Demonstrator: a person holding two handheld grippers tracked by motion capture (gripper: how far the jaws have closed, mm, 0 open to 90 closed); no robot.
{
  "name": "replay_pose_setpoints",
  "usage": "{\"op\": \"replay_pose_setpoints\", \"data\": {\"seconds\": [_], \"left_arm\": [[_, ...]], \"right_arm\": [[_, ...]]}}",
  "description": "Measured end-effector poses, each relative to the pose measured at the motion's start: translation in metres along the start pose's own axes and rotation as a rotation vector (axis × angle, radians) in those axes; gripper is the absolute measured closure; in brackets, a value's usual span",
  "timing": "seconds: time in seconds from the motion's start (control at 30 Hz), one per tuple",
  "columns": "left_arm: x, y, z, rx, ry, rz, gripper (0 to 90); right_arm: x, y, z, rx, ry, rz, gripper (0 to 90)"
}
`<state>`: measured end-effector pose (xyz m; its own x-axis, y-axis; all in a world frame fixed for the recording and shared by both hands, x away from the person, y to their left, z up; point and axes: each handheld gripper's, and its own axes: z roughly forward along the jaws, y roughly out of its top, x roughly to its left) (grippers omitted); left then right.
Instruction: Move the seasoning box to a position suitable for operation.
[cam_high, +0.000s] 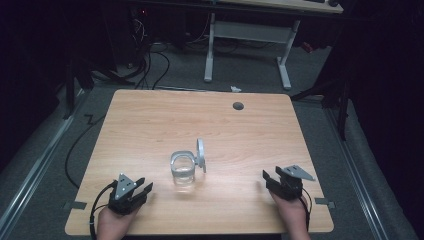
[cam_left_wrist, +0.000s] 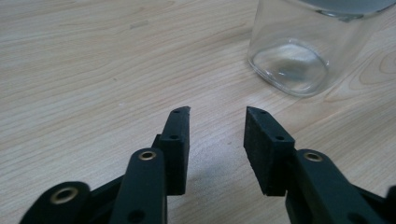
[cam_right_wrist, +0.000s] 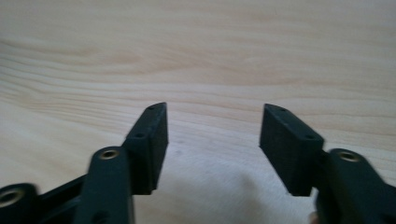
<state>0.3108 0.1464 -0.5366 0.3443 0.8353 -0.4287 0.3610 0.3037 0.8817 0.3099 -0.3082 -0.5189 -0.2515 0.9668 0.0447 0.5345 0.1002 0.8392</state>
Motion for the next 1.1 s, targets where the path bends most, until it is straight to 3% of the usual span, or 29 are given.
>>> {"op": "replay_pose_setpoints", "data": {"seconds": [0.1, 0.2, 0.3, 0.33, 0.37, 0.47, 0.57, 0.63, 0.67, 0.7, 0.73, 1.1], "left_arm": [[-0.002, -0.001, 0.004, 0.002, 0.010, -0.004, 64.5], [-0.004, 0.002, 0.009, -0.013, 0.024, -0.032, 61.1], [-0.006, 0.001, 0.010, -0.012, 0.025, -0.018, 61.3], [-0.007, 0.000, 0.010, -0.012, 0.025, -0.009, 65.4], [-0.008, -0.001, 0.010, -0.014, 0.022, 0.004, 70.6], [-0.009, -0.001, 0.011, -0.008, 0.009, 0.004, 70.3], [-0.011, -0.002, 0.011, -0.005, 0.000, 0.012, 76.9], [-0.011, 0.000, 0.012, -0.003, 0.008, -0.023, 78.1], [-0.011, 0.000, 0.012, -0.003, 0.008, -0.023, 82.1], [-0.011, 0.001, 0.014, 0.004, -0.002, -0.063, 85.6], [-0.011, 0.001, 0.014, 0.004, -0.002, -0.063, 89.2], [-0.033, -0.005, 0.033, 0.002, -0.051, -0.053, 90.0]], "right_arm": [[0.002, -0.001, -0.008, -0.038, -0.007, -0.036, 46.7], [0.004, -0.003, -0.007, -0.042, -0.007, -0.064, 48.0], [0.008, -0.005, -0.007, -0.054, -0.008, -0.117, 50.2], [0.009, -0.005, -0.007, -0.057, -0.005, -0.127, 51.3], [0.010, -0.006, -0.007, -0.059, -0.004, -0.127, 52.3], [0.013, -0.006, -0.006, -0.049, 0.001, -0.145, 54.6], [0.016, -0.006, -0.004, -0.028, 0.021, -0.129, 55.7], [0.017, -0.006, -0.002, -0.017, 0.034, -0.124, 55.7], [0.017, -0.006, -0.002, -0.017, 0.034, -0.124, 55.7], [0.020, -0.006, -0.001, -0.016, 0.052, -0.123, 55.6], [0.020, -0.006, -0.001, -0.016, 0.052, -0.123, 55.6], [0.031, -0.007, 0.003, -0.010, 0.068, -0.175, 51.8]]}}
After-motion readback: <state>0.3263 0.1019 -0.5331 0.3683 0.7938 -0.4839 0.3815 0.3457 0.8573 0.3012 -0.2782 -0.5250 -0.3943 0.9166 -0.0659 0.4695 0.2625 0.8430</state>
